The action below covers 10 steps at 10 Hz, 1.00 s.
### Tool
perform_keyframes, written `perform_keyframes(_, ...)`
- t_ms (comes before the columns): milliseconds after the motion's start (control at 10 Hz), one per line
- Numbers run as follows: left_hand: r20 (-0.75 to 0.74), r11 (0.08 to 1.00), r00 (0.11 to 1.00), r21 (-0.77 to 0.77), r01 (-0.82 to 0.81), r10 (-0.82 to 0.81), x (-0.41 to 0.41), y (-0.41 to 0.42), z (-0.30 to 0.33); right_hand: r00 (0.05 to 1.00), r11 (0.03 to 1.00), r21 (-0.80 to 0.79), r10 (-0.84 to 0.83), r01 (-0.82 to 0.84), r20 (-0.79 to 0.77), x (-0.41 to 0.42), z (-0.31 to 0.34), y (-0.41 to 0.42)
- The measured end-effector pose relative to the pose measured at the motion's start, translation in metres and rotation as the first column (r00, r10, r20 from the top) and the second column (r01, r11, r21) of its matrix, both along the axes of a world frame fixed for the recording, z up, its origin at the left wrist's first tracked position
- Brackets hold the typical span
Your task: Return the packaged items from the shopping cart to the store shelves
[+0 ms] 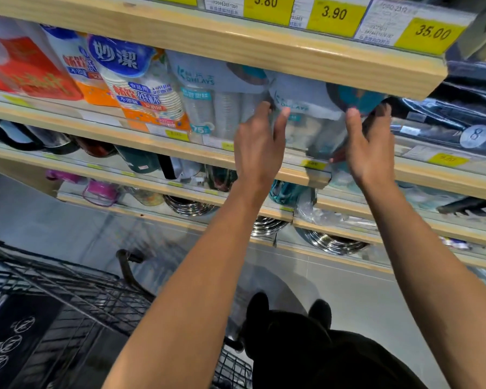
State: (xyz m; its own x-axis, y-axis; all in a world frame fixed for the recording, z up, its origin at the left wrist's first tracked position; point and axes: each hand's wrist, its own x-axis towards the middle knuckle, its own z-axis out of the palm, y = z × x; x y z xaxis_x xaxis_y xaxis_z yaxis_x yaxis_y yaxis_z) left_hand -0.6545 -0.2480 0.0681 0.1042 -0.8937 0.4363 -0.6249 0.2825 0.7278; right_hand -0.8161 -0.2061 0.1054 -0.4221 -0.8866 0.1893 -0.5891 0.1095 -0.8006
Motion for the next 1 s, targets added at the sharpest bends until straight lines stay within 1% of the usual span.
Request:
perform_keyframes(100, -0.072, 0.996, 0.997, 0.090, 0.008, -0.001, -0.008, -0.004, 0.003, 1.000, 1.000, 0.024, 0.003, -0.003, -0.001, -0.003, 0.005, -0.009)
perform_keyframes(200, -0.138, 0.992, 0.990, 0.128, -0.016, 0.034, -0.011, -0.006, 0.004, 0.996, 0.995, 0.102, 0.010, -0.001, -0.089, -0.005, 0.008, -0.016)
perform_keyframes(300, -0.159, 0.991, 0.985, 0.126, -0.053, 0.073, -0.010, -0.003, 0.007, 0.988, 0.980, 0.197, 0.012, 0.018, -0.152, -0.011, 0.014, -0.020)
perform_keyframes(400, -0.127, 0.992, 0.989, 0.106, -0.067, 0.081, -0.007, -0.001, 0.006, 0.993, 0.950, 0.297, -0.072, 0.096, -0.090, -0.010, 0.022, -0.026)
perform_keyframes(500, -0.099, 0.990, 0.991, 0.119, -0.081, 0.093, -0.012, 0.001, 0.003, 0.996, 0.888, 0.455, -0.082, 0.064, 0.020, -0.004, 0.029, -0.030)
perform_keyframes(600, -0.089, 0.983, 0.989, 0.149, -0.104, 0.118, -0.012, -0.002, 0.000, 0.999, 0.865, 0.501, -0.026, 0.036, -0.026, 0.002, 0.037, -0.027)
perform_keyframes(700, -0.091, 0.981, 0.990, 0.173, -0.090, 0.107, -0.007, -0.002, 0.000, 0.988, 0.951, 0.280, -0.150, 0.132, 0.044, -0.004, 0.025, -0.027)
perform_keyframes(800, -0.071, 0.983, 0.993, 0.165, -0.085, 0.098, -0.001, -0.001, 0.000, 0.981, 0.981, 0.025, -0.194, 0.194, 0.006, 0.004, 0.011, -0.014)
perform_keyframes(900, -0.105, 0.984, 0.991, 0.165, -0.062, 0.080, 0.003, 0.008, 0.003, 0.971, 0.959, -0.151, -0.239, 0.238, 0.017, 0.015, 0.006, 0.003)
perform_keyframes(1000, -0.133, 0.980, 0.987, 0.188, -0.065, 0.091, 0.006, 0.015, 0.003, 0.981, 0.965, -0.180, -0.191, 0.193, 0.028, 0.031, 0.003, 0.020)
